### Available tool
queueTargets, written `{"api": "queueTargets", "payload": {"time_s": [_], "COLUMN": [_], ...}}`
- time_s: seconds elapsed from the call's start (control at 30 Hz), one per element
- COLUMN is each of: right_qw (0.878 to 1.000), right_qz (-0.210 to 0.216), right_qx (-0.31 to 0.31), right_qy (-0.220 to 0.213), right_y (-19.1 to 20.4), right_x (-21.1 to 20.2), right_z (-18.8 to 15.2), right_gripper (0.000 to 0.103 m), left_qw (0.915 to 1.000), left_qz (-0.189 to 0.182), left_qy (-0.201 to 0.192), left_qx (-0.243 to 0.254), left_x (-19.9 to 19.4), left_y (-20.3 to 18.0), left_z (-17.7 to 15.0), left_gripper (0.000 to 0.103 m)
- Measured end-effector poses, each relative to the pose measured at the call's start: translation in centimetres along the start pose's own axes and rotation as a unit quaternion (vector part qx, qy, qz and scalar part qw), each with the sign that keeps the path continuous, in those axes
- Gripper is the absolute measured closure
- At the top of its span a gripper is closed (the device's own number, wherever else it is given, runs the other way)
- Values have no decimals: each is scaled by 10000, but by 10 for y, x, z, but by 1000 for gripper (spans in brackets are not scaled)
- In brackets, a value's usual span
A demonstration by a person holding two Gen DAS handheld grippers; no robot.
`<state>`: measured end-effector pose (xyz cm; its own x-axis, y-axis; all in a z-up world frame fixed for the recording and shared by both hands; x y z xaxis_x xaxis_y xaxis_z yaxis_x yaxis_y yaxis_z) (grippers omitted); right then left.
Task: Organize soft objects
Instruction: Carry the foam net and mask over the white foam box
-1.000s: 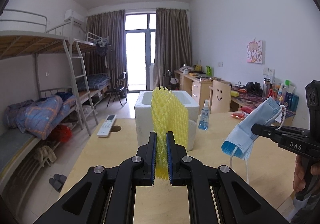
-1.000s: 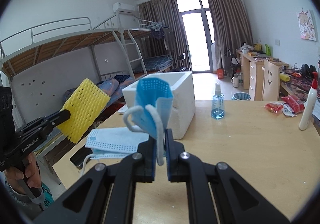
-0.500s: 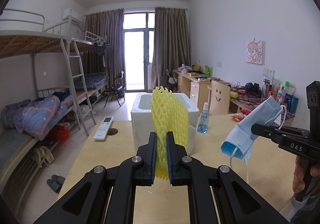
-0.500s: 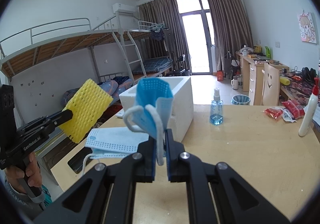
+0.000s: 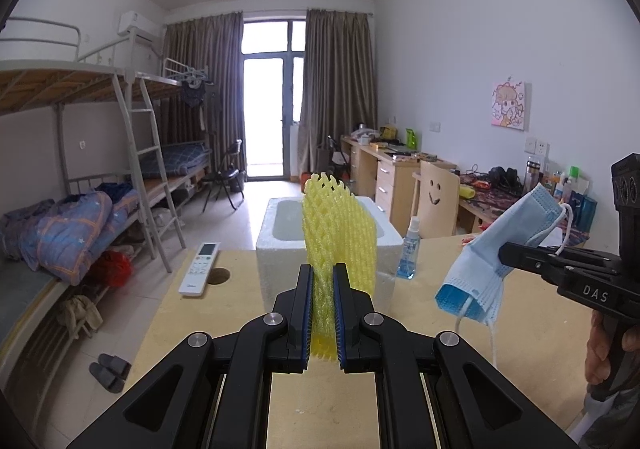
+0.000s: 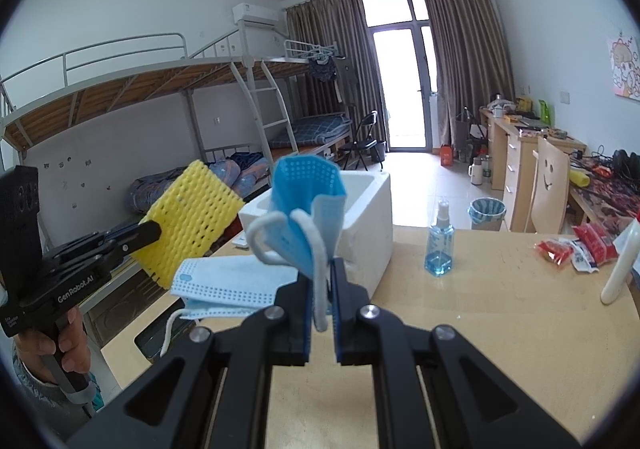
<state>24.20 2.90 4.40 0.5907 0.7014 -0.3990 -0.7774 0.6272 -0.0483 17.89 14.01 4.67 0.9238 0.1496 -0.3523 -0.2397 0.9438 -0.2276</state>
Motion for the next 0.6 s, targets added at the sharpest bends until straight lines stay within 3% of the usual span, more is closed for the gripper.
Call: {"api": "queueTargets", "payload": {"time_s": [0.6], "right_qw": [9999], "right_qz": [-23], "right_qx": [-136], "right_qy": [89], "right_y": [-17], "right_x": [34], "right_z": [25], "right_gripper": [92], "left_qw": [10000], "left_qz": [34], "left_qy": [7], "left_qx": [68], "left_x": [41], "left_y": [3], "left_z": [36], "left_gripper": [93]}}
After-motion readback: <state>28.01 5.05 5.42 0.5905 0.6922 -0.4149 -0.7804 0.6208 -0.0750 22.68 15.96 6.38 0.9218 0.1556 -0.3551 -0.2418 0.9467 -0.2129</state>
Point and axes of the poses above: each gripper's, at about its wrist camera, not at the fingertips, and x roughly the way its jaws point, y to its left, z to its top, the point moved 7 cm from there along x, roughly the way its jaws point, and after that the axes turned 13 degrees about -x, right-handed, at the moved point
